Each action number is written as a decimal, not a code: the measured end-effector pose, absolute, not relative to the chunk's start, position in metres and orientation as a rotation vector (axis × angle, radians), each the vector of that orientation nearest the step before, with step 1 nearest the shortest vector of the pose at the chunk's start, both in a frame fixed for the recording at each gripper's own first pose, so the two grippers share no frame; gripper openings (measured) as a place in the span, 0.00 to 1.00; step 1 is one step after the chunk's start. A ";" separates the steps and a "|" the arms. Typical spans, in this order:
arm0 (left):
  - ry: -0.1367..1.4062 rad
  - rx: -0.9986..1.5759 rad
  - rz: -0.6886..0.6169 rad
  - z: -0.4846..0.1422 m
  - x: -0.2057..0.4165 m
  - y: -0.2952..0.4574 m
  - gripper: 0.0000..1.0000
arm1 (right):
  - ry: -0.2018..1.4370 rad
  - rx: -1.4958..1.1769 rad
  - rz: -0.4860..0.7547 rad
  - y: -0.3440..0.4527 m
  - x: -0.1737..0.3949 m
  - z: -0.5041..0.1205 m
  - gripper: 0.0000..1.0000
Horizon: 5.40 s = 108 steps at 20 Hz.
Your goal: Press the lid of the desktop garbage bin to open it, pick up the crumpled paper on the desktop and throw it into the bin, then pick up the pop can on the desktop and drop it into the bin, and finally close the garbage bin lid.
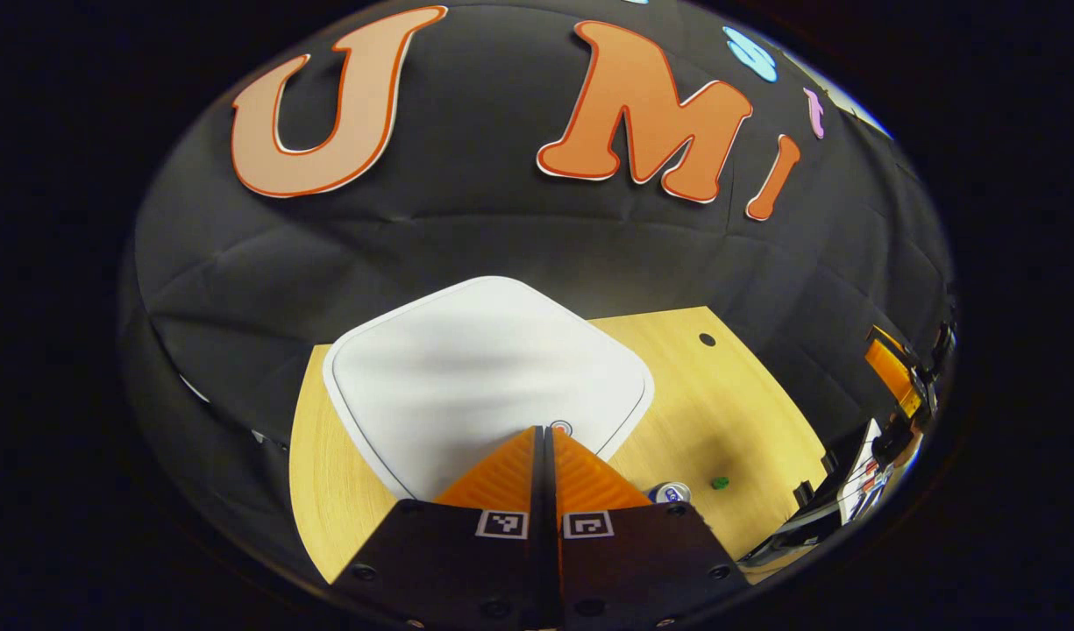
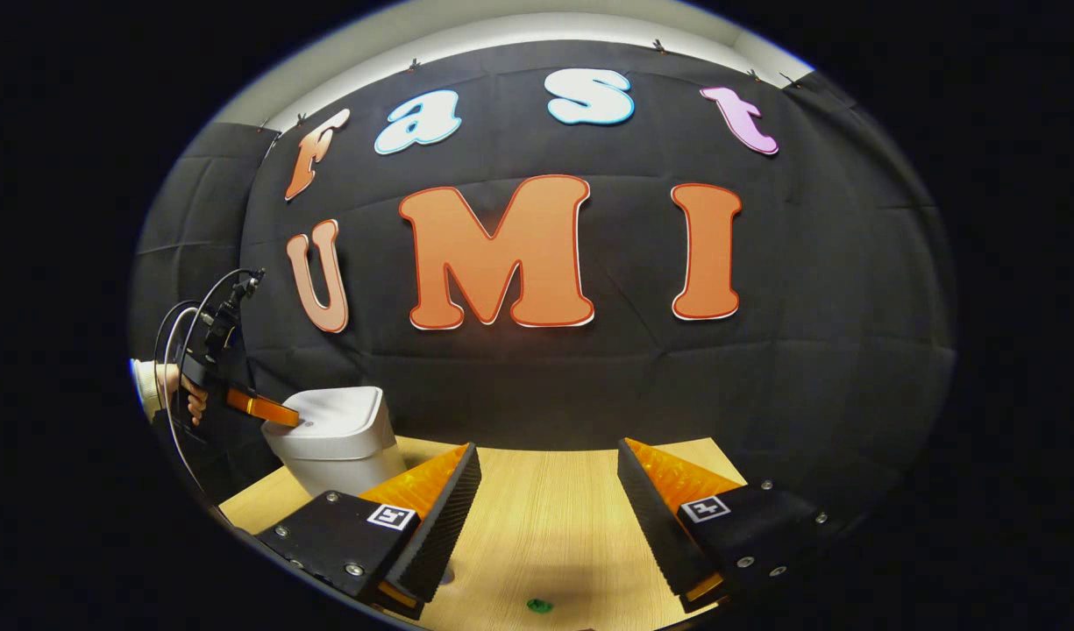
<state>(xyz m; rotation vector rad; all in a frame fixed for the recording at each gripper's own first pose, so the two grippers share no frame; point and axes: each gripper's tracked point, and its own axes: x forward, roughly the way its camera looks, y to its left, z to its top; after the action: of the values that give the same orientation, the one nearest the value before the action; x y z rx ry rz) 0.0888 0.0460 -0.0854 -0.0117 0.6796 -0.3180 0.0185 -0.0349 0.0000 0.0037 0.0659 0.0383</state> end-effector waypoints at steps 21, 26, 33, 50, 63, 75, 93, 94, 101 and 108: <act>0.083 -0.028 -0.095 0.024 0.025 0.025 0.00 | 0.071 0.038 0.077 -0.011 0.020 -0.007 0.94; 0.120 -0.072 -0.118 0.007 0.030 0.017 0.17 | 0.145 0.050 0.068 -0.017 0.022 -0.038 0.94; 0.135 -0.080 -0.147 -0.007 0.040 0.006 0.78 | 0.223 0.030 0.066 -0.023 0.024 -0.066 0.94; 0.253 0.014 -0.220 -0.073 0.041 -0.002 0.95 | 0.897 -0.142 0.125 -0.038 -0.008 -0.298 0.96; 0.264 0.040 -0.222 -0.073 0.033 0.005 0.94 | 1.077 -0.186 0.129 -0.037 -0.016 -0.317 0.76; 0.258 0.016 -0.223 -0.068 0.025 0.004 0.94 | 1.095 -0.186 0.113 -0.044 -0.015 -0.314 0.07; 0.235 -0.066 -0.231 -0.056 0.005 0.010 0.94 | 0.706 -0.142 0.194 -0.009 0.002 -0.075 0.03; 0.230 -0.064 -0.231 -0.055 0.004 0.012 0.94 | 0.667 -0.143 0.205 -0.003 0.005 -0.052 0.03; 0.206 -0.037 -0.227 -0.046 -0.014 0.029 0.94 | 0.432 -0.167 0.314 0.053 0.052 0.070 0.02; 0.211 -0.039 -0.191 -0.049 -0.038 0.057 0.94 | 0.353 -0.184 0.510 0.163 0.089 0.098 0.02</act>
<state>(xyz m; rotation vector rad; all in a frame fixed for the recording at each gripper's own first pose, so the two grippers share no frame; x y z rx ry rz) -0.0377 0.0569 -0.0488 -0.0390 0.2114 -0.1912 0.0892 0.1633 0.0983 -0.1840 0.3533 0.5097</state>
